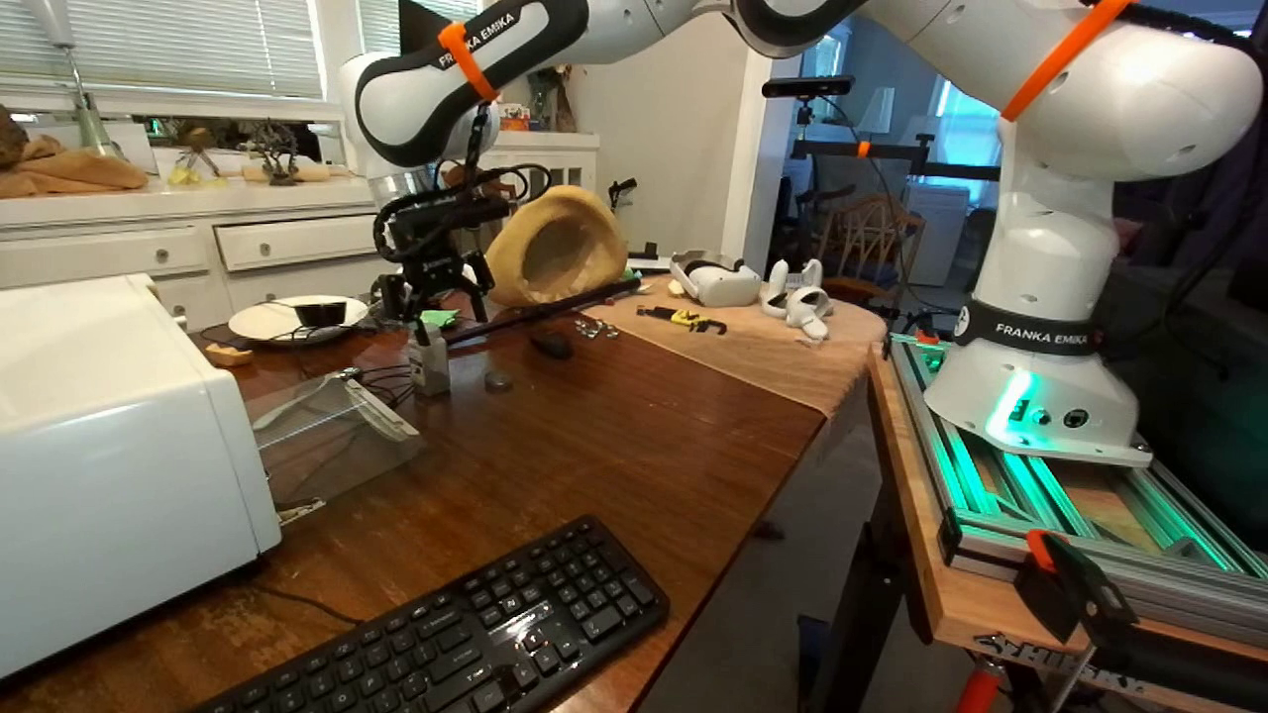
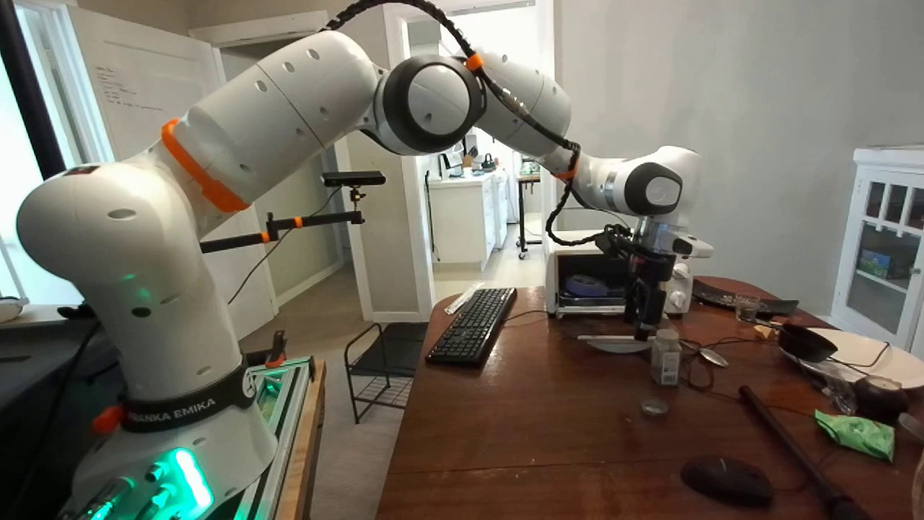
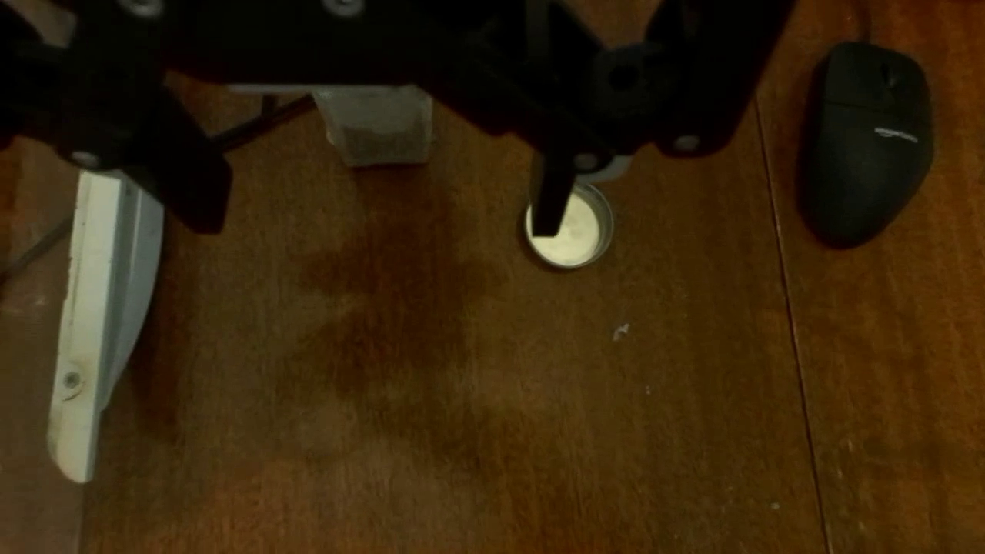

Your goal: Put the tape inside the oven and the shaker on top of the microwave

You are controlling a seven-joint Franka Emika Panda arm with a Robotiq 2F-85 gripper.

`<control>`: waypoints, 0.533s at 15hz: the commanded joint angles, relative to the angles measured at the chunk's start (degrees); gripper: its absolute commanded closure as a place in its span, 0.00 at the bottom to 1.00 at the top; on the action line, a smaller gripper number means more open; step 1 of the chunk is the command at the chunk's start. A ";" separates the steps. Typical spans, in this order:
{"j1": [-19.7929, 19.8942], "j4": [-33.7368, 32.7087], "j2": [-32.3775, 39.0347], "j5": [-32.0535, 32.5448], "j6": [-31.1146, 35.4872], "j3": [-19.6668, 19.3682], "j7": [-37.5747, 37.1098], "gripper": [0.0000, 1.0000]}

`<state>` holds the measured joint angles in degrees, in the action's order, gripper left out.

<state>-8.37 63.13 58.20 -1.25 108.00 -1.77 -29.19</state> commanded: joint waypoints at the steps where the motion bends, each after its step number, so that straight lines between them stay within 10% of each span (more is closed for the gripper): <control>1: 0.63 -4.80 4.06 -1.63 -1.74 1.49 4.47 0.00; 8: 0.42 -5.23 4.91 -2.07 -2.57 1.54 3.71 0.00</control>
<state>-8.38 59.68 61.85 -1.84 105.06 -0.43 -26.25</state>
